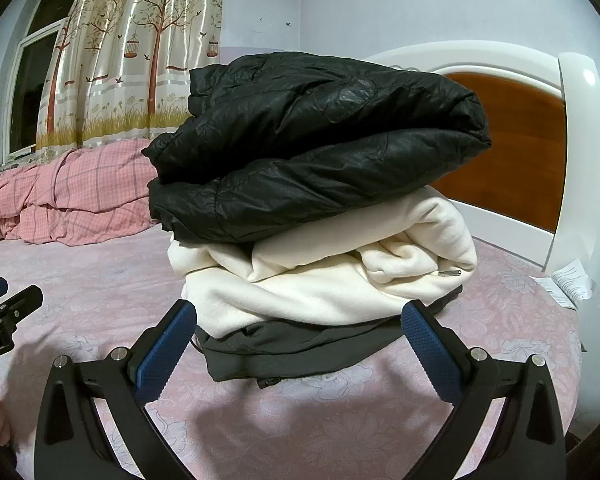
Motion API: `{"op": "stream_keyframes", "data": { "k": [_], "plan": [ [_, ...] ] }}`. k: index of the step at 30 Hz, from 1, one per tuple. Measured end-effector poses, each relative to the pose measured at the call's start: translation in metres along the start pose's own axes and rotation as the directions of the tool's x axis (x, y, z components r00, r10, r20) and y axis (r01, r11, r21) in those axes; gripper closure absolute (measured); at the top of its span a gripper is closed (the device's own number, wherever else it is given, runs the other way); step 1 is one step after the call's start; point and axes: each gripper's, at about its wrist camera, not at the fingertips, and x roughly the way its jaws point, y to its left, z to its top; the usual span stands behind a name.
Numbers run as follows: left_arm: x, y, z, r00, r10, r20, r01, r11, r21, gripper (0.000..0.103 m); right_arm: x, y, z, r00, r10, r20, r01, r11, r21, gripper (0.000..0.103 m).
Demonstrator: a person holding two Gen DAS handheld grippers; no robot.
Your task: Fold large clothes
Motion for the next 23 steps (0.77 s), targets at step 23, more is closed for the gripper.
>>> {"op": "stream_keyframes", "data": {
  "k": [23],
  "plan": [
    [-0.0005,0.0028,-0.0026,1.000,-0.001,-0.004,0.001,1.000,0.003,0.000,-0.0022,-0.0006,-0.0036,1.000,0.000,-0.013,0.000,1.000,0.010,0.001]
  ]
}}
